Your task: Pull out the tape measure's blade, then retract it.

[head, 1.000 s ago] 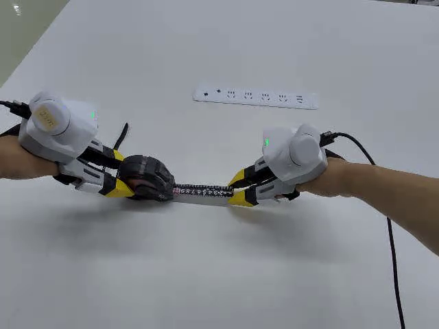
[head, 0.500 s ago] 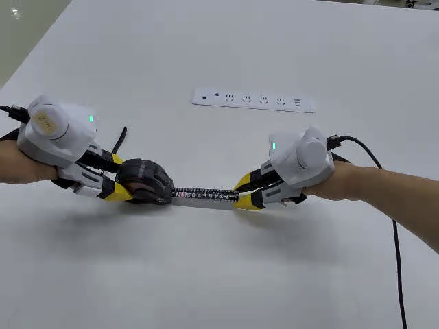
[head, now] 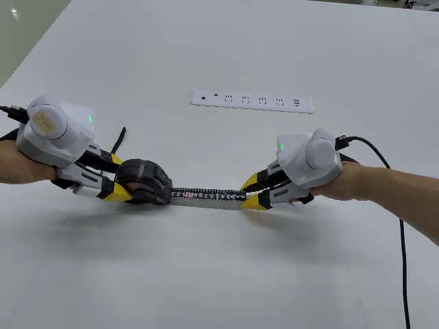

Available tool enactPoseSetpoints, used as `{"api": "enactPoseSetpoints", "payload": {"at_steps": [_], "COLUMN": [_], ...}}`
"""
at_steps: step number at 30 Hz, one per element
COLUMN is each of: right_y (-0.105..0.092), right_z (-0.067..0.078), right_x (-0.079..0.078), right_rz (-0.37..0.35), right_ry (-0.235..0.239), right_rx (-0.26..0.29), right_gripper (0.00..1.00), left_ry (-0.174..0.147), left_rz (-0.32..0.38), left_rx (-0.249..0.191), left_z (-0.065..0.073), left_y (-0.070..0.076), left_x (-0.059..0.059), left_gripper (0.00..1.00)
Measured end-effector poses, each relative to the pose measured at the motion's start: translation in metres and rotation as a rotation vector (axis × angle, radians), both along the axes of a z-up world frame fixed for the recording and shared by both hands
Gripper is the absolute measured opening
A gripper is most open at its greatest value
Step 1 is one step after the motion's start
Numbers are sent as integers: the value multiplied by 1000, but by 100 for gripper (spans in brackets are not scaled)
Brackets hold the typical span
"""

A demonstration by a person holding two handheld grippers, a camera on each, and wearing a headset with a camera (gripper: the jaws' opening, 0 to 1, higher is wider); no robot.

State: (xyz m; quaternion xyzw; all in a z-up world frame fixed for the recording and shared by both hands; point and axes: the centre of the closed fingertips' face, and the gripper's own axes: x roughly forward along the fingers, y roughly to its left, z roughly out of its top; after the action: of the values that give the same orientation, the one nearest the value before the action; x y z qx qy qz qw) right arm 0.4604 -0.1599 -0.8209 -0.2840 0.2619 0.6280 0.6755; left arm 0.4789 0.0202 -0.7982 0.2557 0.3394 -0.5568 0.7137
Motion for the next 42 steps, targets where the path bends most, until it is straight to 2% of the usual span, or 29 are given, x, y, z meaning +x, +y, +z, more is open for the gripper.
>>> {"api": "enactPoseSetpoints", "payload": {"at_steps": [42], "right_y": [-48], "right_z": [-1], "right_x": [-5], "right_rz": [-29], "right_ry": [8], "right_rx": [-50], "right_gripper": [11], "left_ry": [-1], "left_rz": [5], "left_rx": [-4], "left_z": [0], "left_y": [-1], "left_x": [0], "left_gripper": [26]}}
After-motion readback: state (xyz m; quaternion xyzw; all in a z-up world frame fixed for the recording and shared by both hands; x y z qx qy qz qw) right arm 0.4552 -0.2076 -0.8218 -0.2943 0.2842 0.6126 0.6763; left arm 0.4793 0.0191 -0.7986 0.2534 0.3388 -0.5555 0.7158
